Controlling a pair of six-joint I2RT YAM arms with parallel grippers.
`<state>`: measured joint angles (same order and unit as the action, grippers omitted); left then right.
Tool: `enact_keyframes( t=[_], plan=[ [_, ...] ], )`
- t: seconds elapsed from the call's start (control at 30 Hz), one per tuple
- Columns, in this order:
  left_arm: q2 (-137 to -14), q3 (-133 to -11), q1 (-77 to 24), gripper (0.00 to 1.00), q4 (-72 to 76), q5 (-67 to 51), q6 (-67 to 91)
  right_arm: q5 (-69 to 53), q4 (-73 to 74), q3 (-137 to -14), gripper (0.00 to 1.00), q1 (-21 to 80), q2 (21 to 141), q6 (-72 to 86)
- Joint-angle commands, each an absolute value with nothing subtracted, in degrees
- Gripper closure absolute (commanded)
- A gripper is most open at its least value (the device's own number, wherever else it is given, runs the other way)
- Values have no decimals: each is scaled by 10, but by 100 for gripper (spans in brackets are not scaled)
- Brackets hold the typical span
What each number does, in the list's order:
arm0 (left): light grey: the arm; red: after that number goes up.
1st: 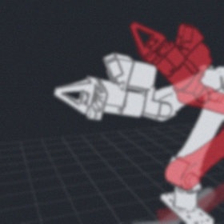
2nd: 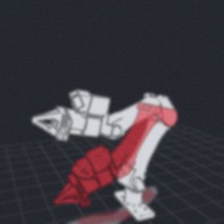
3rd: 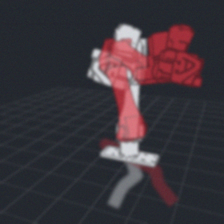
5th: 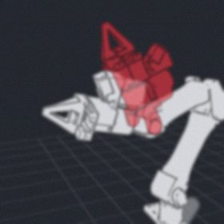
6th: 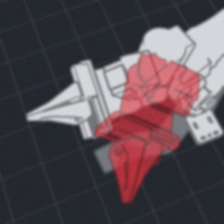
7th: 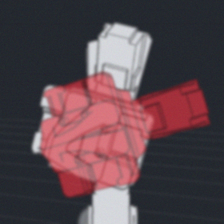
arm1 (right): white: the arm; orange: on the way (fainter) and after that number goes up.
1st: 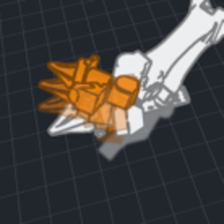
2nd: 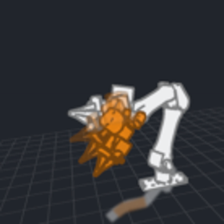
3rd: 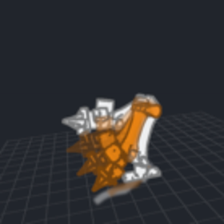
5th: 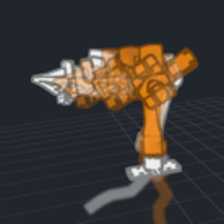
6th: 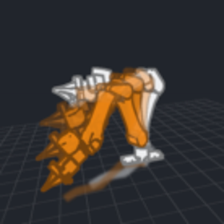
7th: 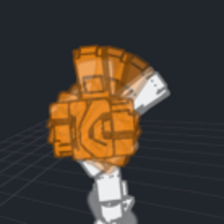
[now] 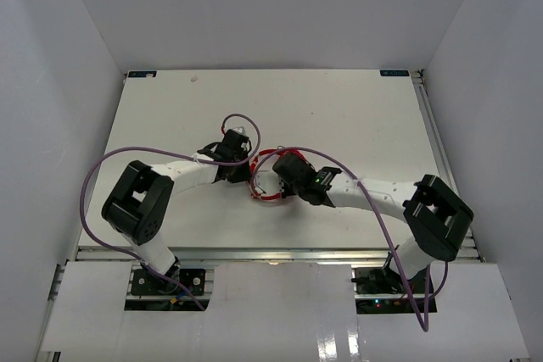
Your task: Wrap the headphones
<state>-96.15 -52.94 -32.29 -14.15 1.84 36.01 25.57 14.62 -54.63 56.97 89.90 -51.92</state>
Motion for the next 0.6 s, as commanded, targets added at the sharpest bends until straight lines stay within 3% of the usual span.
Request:
enact_keyframes(
  t=[0.0,0.57],
  plan=[
    [-960,-557,-332,100,-113,-54,339,306,74,-563,92,587,916,-570],
    [-975,-558,-332,100,-111,-61,336,256,133,-606,90,625,879,-582]
  ],
)
